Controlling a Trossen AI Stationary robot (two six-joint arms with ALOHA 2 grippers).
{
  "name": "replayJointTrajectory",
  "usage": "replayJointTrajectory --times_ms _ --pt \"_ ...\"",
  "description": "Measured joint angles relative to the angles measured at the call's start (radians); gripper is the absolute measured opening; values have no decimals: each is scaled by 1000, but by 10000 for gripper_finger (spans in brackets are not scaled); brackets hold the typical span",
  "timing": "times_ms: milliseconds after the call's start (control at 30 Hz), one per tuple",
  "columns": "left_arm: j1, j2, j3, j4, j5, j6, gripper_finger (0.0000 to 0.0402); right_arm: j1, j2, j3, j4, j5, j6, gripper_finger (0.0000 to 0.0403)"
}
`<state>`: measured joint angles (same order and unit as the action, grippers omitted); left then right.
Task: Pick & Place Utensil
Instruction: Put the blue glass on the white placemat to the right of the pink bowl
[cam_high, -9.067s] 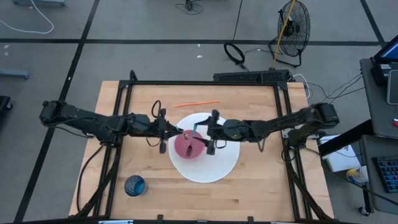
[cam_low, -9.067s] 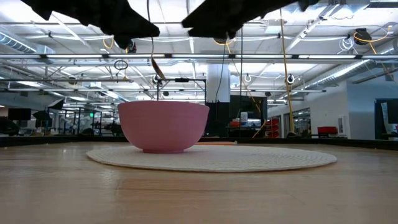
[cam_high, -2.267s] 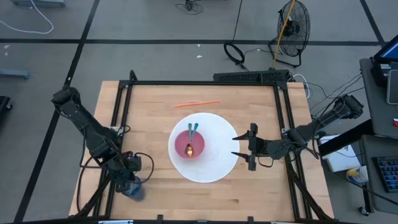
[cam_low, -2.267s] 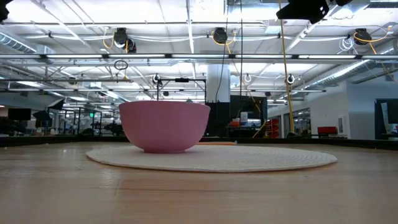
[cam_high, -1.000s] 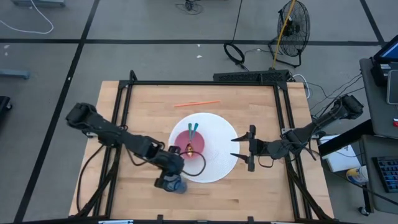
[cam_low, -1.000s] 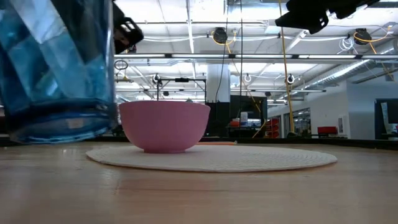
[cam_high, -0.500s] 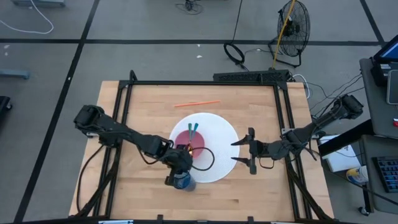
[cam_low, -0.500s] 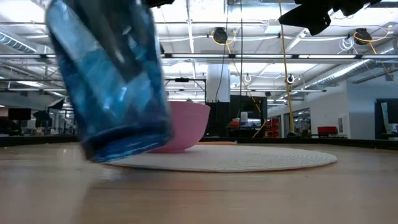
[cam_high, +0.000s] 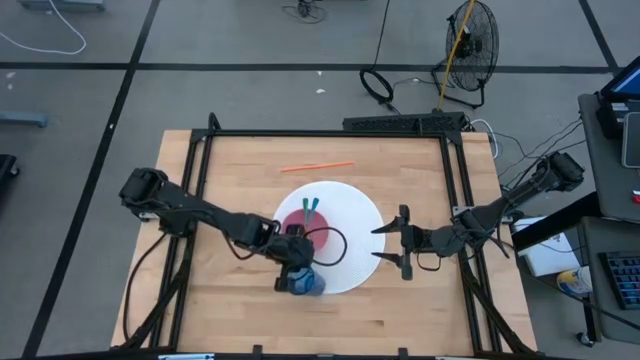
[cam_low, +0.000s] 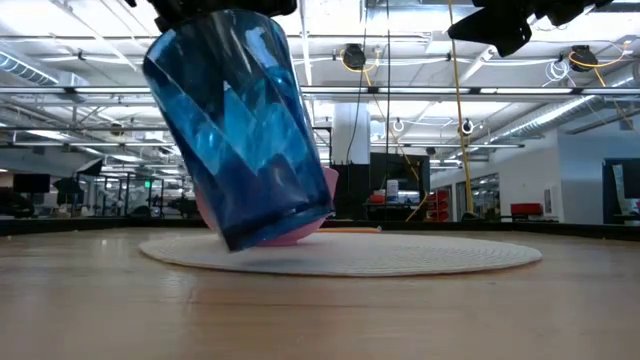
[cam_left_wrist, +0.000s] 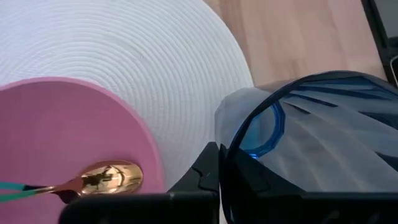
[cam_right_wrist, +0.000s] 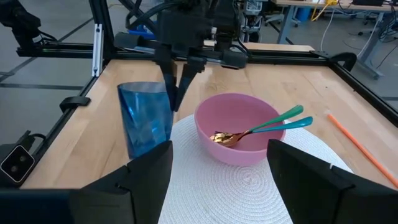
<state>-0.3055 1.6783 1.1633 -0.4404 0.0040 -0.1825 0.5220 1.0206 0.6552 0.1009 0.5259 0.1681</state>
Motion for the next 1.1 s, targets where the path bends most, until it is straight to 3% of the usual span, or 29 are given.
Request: replayJointTrajectory --times_ms 433,700,967,1100 --pt "10 0 0 38 -5 2 15 0 0 0 0 0 0 256" --pt "10 0 0 50 -3 10 52 0 0 0 0 0 0 256" --pt "3 0 0 50 20 33 10 0 0 0 0 0 0 256" --pt "3 0 0 53 52 41 12 0 0 0 0 -1 0 256"
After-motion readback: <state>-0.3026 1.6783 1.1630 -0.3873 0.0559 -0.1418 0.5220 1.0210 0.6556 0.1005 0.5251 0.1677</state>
